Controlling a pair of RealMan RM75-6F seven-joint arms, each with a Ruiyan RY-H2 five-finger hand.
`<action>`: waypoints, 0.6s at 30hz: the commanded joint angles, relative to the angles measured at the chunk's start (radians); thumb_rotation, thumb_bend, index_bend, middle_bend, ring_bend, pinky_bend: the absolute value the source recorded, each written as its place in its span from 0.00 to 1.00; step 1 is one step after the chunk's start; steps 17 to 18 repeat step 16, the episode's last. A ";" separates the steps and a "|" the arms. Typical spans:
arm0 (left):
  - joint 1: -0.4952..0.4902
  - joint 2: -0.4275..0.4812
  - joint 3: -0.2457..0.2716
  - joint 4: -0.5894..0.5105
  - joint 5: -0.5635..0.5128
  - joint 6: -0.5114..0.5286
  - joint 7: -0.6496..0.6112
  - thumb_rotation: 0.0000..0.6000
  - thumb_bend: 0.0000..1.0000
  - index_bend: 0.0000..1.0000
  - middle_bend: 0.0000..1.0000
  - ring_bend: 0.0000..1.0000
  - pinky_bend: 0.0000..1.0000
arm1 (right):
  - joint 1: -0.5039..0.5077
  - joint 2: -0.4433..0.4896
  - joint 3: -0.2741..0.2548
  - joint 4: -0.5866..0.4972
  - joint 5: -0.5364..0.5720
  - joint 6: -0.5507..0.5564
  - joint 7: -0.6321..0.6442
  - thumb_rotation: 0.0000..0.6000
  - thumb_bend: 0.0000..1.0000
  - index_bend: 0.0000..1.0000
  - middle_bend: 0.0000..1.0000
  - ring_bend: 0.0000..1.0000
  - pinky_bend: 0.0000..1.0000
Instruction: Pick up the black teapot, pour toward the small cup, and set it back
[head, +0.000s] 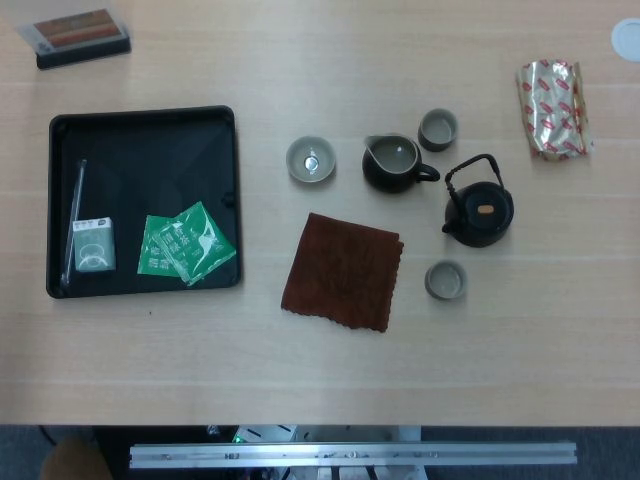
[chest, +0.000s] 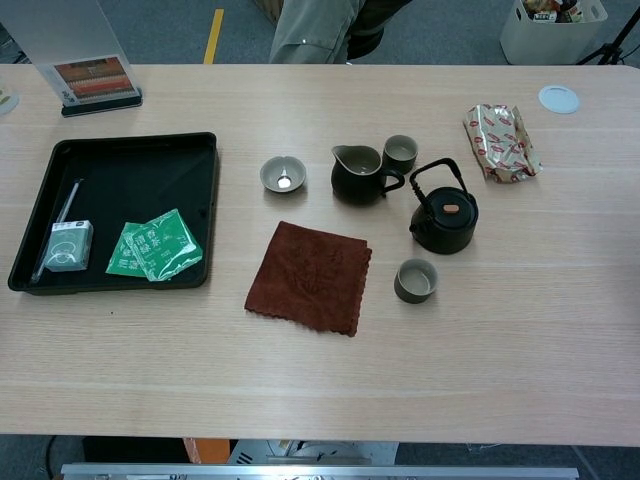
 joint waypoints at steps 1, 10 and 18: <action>0.001 0.004 0.004 -0.006 0.007 0.006 0.005 1.00 0.22 0.02 0.00 0.00 0.00 | -0.056 0.024 -0.017 -0.001 -0.042 0.033 0.031 1.00 0.28 0.29 0.27 0.09 0.02; -0.002 0.001 0.006 -0.018 0.005 0.003 0.023 1.00 0.22 0.02 0.00 0.00 0.00 | -0.119 0.032 0.011 0.021 -0.081 0.026 0.067 1.00 0.28 0.29 0.27 0.09 0.02; -0.004 0.000 0.007 -0.021 -0.007 -0.005 0.029 1.00 0.22 0.02 0.00 0.00 0.00 | -0.136 0.028 0.039 0.021 -0.105 0.008 0.053 1.00 0.28 0.29 0.28 0.09 0.02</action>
